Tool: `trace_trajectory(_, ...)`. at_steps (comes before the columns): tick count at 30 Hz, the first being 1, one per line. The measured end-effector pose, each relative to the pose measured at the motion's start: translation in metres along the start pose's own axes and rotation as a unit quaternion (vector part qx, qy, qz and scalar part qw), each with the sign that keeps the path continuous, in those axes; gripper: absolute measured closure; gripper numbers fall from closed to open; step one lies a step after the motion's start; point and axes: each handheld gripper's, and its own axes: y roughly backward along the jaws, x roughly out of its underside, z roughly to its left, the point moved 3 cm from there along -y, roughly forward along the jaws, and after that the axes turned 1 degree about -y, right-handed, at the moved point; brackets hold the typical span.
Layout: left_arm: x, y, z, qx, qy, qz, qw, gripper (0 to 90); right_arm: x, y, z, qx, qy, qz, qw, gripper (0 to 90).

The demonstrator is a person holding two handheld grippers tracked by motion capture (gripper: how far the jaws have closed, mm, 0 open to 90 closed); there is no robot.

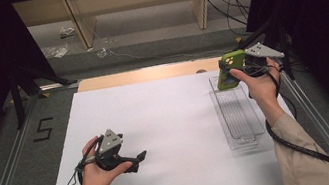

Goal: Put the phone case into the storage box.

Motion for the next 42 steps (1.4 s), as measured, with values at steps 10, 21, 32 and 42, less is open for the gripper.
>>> trace_trajectory(10, 0.000, 0.000, 0.000, 0.000, 0.000, 0.000, 1.0000, 0.0, 0.003, -0.005, -0.002, 0.004, 0.001, 0.004, 1.0000, 17.6)
trace_trajectory(21, 0.000, 0.000, 0.000, 0.000, 0.001, -0.001, 1.0000, 0.0, 0.004, -0.008, -0.004, 0.006, 0.000, 0.006, 1.0000, 17.6)
trace_trajectory(32, 0.000, 0.000, 0.000, 0.000, 0.002, -0.002, 1.0000, 0.0, 0.005, -0.011, -0.005, 0.007, -0.001, 0.008, 0.9999, 17.6)
trace_trajectory(42, 0.000, 0.000, 0.000, 0.000, 0.002, -0.002, 1.0000, 0.0, 0.006, -0.016, -0.005, 0.008, -0.001, 0.011, 0.9999, 17.6)
